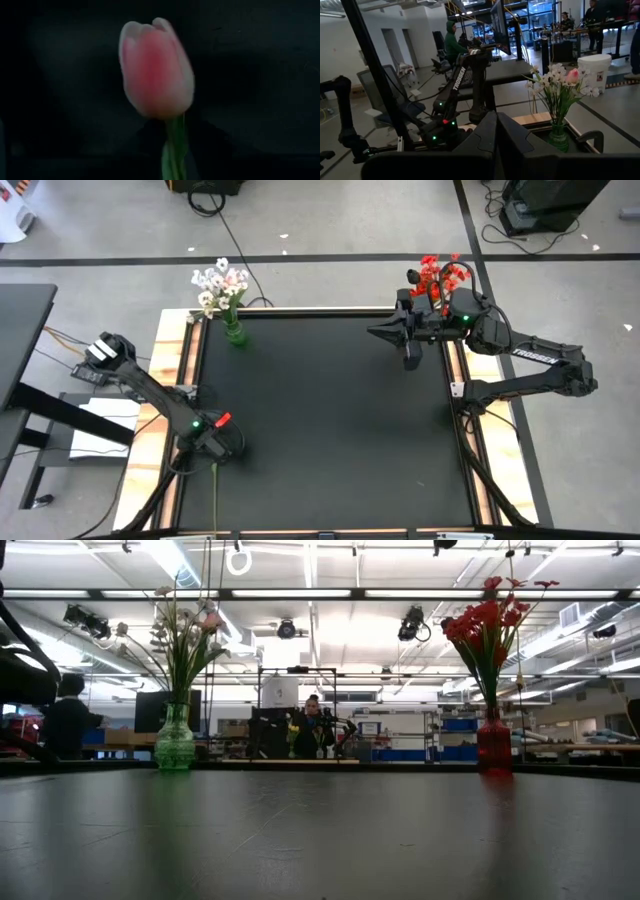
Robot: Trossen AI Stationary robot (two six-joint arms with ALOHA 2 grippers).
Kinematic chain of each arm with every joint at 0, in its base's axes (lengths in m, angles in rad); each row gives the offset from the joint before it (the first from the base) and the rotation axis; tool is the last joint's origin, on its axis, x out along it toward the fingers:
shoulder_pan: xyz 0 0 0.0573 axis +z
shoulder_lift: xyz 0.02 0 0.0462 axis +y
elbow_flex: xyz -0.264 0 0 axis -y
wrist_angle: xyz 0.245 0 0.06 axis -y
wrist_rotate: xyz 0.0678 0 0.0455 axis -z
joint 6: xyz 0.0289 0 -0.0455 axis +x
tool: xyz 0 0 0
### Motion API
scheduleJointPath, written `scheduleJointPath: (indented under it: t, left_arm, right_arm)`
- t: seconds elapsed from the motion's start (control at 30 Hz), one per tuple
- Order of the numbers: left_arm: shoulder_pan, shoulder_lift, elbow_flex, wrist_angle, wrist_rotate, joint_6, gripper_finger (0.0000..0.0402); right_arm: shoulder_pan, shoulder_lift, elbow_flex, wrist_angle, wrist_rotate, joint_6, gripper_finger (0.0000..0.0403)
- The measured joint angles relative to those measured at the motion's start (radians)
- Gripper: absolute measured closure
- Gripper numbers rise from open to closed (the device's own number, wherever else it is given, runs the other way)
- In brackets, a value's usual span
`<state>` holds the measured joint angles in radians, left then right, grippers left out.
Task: Sort flowers into vase by color
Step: Put the pink tulip into the green flower vase
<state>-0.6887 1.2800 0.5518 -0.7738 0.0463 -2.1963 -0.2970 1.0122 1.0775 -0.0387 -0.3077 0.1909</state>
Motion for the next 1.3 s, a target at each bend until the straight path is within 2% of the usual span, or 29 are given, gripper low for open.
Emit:
scheduleJointPath:
  t: [0.17,0.37,0.5,0.6,0.73,0.83,1.0,1.3]
  left_arm:
    - [0.005,0.002,0.017,-0.006,-0.012,0.000,0.0385]
    - [0.029,0.003,0.098,0.002,-0.066,0.019,0.0389]
    - [0.060,0.003,0.185,0.002,-0.220,0.120,0.0389]
    - [0.105,0.003,0.256,0.000,-0.403,0.342,0.0389]
    - [0.199,0.003,0.369,0.004,-0.663,0.773,0.0389]
    - [0.305,0.002,0.455,0.012,-0.782,1.073,0.0389]
    - [0.506,0.002,0.565,0.122,-0.795,1.591,0.0388]
    - [0.822,0.002,0.702,0.210,-0.817,2.186,0.0388]
  right_arm:
    - [0.000,0.000,0.000,0.000,0.000,0.000,0.0379]
    - [0.000,0.000,0.000,0.000,0.000,0.000,0.0379]
    - [0.000,0.000,0.000,0.000,0.000,0.000,0.0379]
    - [0.000,0.000,0.000,0.000,0.000,0.000,0.0379]
    - [0.000,0.000,0.000,0.000,0.000,0.000,0.0379]
    - [0.000,0.000,0.000,0.000,0.000,0.000,0.0379]
    - [0.000,0.000,0.000,0.000,0.000,0.000,0.0379]
    - [0.000,0.000,0.000,0.000,0.000,0.000,0.0379]
